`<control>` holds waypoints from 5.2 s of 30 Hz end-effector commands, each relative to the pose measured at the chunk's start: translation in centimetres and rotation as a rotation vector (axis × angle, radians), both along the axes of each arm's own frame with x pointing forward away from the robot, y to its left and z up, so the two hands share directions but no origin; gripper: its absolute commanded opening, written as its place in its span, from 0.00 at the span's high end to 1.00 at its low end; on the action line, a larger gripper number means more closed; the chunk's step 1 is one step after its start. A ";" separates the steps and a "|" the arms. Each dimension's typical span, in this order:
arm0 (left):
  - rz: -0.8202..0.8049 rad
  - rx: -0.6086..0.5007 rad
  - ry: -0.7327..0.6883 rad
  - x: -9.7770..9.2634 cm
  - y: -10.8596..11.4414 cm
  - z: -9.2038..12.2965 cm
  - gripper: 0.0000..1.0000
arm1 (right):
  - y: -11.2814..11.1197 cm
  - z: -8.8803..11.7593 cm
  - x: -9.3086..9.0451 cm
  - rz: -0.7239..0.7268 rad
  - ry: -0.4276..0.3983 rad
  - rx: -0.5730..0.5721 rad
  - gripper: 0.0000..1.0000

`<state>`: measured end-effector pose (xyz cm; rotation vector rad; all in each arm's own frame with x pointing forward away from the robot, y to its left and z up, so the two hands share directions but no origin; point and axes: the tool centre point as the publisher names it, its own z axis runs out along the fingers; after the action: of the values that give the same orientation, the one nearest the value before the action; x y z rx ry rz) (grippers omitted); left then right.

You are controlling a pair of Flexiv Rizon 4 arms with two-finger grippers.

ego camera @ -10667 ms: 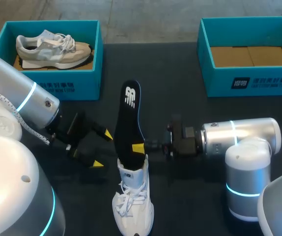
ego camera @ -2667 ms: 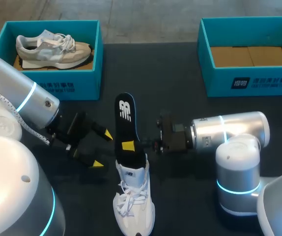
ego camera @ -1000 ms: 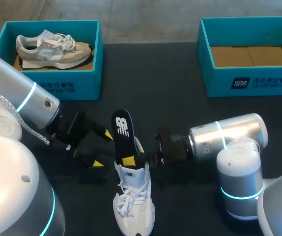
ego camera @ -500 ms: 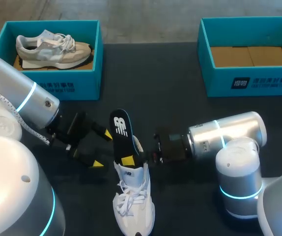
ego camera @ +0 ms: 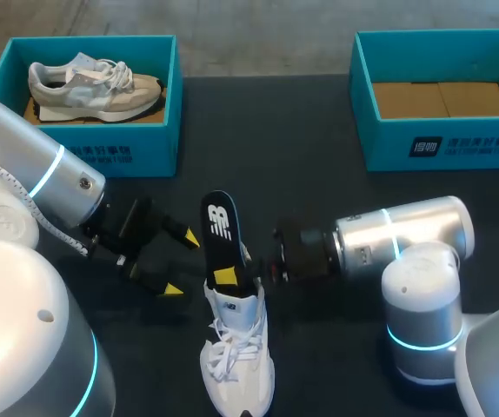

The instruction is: Take the shoe out of the shoebox, open the shoe tongue, remove and reinsert the insole, then place the shoe into the shoebox

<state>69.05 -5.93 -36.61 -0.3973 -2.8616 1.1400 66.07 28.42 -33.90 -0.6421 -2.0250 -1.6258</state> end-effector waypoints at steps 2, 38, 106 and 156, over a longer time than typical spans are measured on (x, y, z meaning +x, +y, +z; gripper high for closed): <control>0.001 0.003 -0.002 -0.1 0.0 0.0 0.00 | 0.3 0.6 0.5 -0.002 -0.013 0.000 0.83; 0.001 0.003 -0.002 -0.1 0.0 0.0 0.00 | 0.4 1.5 1.9 -0.104 -0.047 0.097 1.00; 0.001 0.003 -0.002 -0.1 0.0 0.0 0.00 | 0.6 0.8 0.5 -0.107 -0.020 0.097 0.75; 0.001 0.003 -0.002 -0.1 0.0 0.0 0.00 | 0.2 -1.9 -1.5 -0.112 0.093 0.060 1.00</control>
<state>69.05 -5.93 -36.62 -0.3973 -2.8616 1.1400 65.22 28.74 -35.58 -0.7994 -1.8882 -1.6938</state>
